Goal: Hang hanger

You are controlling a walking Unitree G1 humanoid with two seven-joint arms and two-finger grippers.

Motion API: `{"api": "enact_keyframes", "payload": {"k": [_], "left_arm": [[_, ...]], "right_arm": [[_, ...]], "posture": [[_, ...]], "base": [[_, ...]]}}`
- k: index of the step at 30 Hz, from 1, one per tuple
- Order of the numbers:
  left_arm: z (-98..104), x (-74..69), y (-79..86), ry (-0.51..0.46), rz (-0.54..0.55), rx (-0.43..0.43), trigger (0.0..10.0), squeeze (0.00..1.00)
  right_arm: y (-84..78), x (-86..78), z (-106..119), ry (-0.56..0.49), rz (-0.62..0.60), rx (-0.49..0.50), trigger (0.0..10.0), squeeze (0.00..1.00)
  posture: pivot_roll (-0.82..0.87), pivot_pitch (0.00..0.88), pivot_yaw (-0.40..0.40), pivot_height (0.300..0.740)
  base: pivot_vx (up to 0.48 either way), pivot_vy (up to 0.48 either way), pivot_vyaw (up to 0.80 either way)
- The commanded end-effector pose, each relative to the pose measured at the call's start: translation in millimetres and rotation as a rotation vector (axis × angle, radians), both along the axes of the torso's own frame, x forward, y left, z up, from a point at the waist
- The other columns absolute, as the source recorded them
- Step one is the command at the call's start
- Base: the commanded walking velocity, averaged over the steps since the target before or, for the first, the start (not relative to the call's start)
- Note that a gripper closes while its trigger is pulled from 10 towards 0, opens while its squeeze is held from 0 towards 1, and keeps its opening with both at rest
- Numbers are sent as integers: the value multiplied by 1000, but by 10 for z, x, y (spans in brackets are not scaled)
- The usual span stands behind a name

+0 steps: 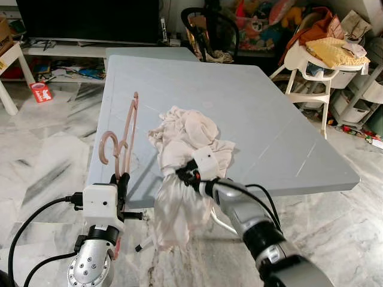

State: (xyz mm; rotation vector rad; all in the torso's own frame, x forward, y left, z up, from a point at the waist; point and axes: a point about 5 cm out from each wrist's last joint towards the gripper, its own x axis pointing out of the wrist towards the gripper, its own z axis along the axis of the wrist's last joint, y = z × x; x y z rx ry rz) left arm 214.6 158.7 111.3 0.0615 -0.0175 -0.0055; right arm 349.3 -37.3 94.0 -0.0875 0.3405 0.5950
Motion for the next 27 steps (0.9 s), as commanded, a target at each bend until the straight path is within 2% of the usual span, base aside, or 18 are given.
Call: {"api": "enact_keyframes", "payload": {"k": [1, 3, 6, 7, 9, 13, 19, 20, 22, 23, 24, 25, 26, 27], "left_arm": [[-39, -23, 2, 24, 4, -1, 10000, 0], [-39, -25, 1, 25, 4, -1, 10000, 0], [-41, -31, -11, 27, 0, -1, 10000, 0], [-42, -30, -16, 28, -2, -1, 10000, 0], [-41, -33, -17, 28, -2, -1, 10000, 0], [-40, -37, -23, 29, 0, -2, 10000, 0], [-44, -50, -28, 31, 3, -3, 10000, 0], [-45, -53, -30, 31, 5, -3, 10000, 0], [-46, -53, -34, 31, 6, -4, 10000, 0], [-45, -53, -41, 31, 6, -6, 10000, 0], [-45, -53, -41, 31, 6, -6, 10000, 0], [-45, -51, -43, 31, 6, -7, 10000, 0], [-46, -50, -47, 31, 6, -8, 10000, 0], [-52, -49, -53, 33, 4, -9, 10000, 0]], "right_arm": [[-37, 140, 171, -41, -50, 9, 0, 0], [-34, 181, 224, -50, -59, 4, 0, 0], [-24, 332, 465, -51, -112, 49, 0, 0], [-40, 416, 625, -72, -150, 67, 0, 0], [-53, 485, 786, -96, -186, 105, 0, 0], [-92, 636, 1280, -203, -265, 195, 0, 0], [-145, 716, 1824, -355, -304, 280, 0, 0], [-148, 722, 1898, -371, -293, 268, 0, 0], [-147, 723, 1900, -371, -288, 259, 0, 0], [-140, 719, 1835, -364, -271, 223, 7490, 0], [-140, 719, 1835, -364, -271, 223, 7490, 0], [-138, 713, 1774, -359, -261, 204, 10000, 0], [-142, 708, 1706, -346, -256, 195, 10000, 1000], [-149, 691, 1554, -315, -231, 176, 10000, 1000]], "posture": [[229, 42, -132, 740], [229, 42, -132, 740], [231, 50, -132, 740], [231, 50, -132, 740], [236, 54, -136, 740], [239, 55, -137, 740], [246, 55, -143, 740], [246, 54, -145, 740], [246, 54, -146, 740], [243, 54, -146, 740], [243, 54, -146, 740], [243, 54, -146, 740], [238, 56, -144, 740], [237, 57, -143, 740]], "base": [[0, 0, 0], [0, 0, 0], [0, 0, 0], [0, 0, 0], [0, 0, 0], [0, 0, 0], [0, 0, 0], [0, 0, 0], [0, 0, 0], [0, 0, 0], [0, 0, 0], [0, 0, 0], [0, 0, 0], [0, 0, 0]]}}
